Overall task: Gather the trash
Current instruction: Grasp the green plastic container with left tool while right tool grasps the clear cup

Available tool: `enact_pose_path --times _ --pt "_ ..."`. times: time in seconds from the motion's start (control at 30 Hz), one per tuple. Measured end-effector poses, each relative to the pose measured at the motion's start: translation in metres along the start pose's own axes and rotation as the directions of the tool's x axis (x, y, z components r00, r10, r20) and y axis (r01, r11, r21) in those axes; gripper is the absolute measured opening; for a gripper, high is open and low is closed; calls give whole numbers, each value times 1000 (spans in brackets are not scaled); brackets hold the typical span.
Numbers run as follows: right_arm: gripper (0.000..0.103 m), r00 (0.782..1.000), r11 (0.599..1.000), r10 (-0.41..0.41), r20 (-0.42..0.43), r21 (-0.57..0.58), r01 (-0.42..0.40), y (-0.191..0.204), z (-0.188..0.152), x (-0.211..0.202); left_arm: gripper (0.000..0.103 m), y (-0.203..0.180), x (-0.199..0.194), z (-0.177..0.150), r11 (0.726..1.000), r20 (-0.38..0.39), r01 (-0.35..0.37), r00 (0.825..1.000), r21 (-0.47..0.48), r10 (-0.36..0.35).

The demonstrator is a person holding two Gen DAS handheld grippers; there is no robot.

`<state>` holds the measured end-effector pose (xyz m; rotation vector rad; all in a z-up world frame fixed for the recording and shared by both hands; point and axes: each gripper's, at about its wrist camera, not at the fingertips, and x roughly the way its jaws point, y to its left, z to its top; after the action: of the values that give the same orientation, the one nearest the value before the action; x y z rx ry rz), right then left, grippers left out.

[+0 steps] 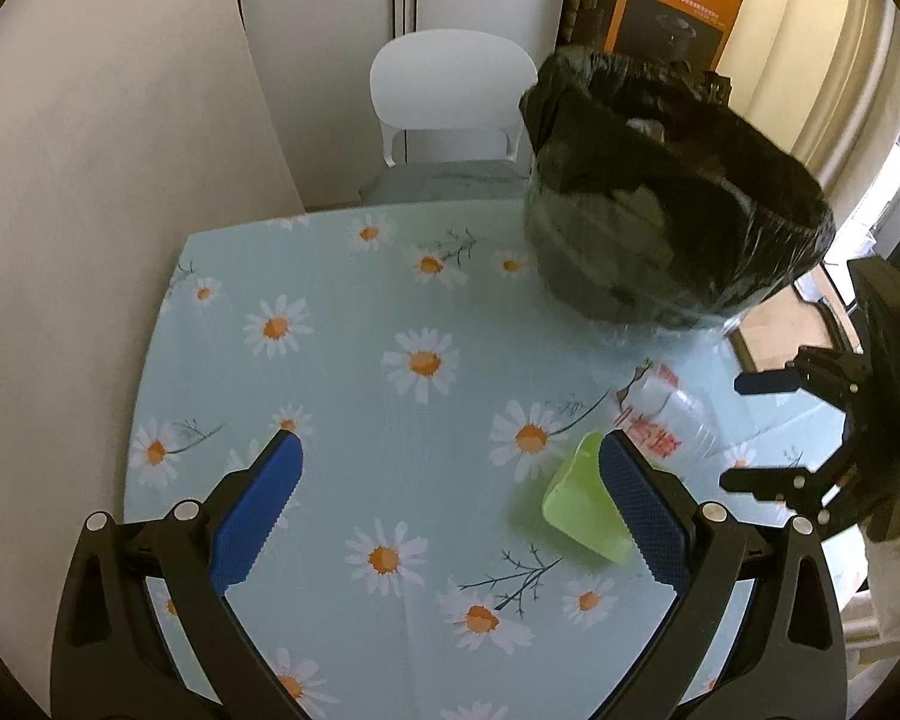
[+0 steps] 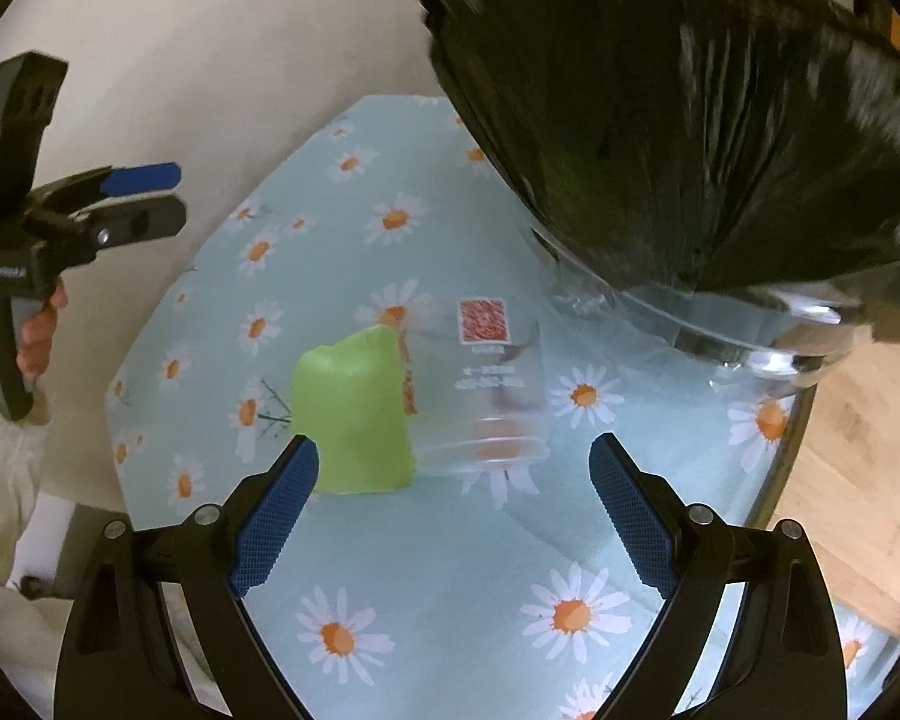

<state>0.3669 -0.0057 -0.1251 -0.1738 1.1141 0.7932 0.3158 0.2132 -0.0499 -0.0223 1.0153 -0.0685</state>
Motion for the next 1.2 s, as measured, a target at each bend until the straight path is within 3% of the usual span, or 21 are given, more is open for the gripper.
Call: enact_pose_path --times 0.3,0.4,0.47,0.73,1.0,1.2 --pt "86 999 999 2 -33 40 -1 -11 4 20 97 -1 31 -20 998 -70 54 996 32 -51" --pt "72 999 998 17 -34 62 -15 -14 7 25 97 -3 39 -23 996 -78 72 995 48 -68" --pt "55 999 997 35 -38 76 -32 -16 7 28 97 -4 45 -26 994 -82 93 993 52 -88" --pt "54 999 997 11 -39 74 -8 -15 0 17 97 -18 64 -36 978 -114 173 981 115 -160" --pt "54 999 995 -20 -35 100 23 -20 -12 -3 97 -59 82 -37 916 -186 284 953 282 -238" --pt "54 999 993 -32 -34 116 36 -23 -26 -16 97 -86 93 -35 863 -228 298 949 407 -220"
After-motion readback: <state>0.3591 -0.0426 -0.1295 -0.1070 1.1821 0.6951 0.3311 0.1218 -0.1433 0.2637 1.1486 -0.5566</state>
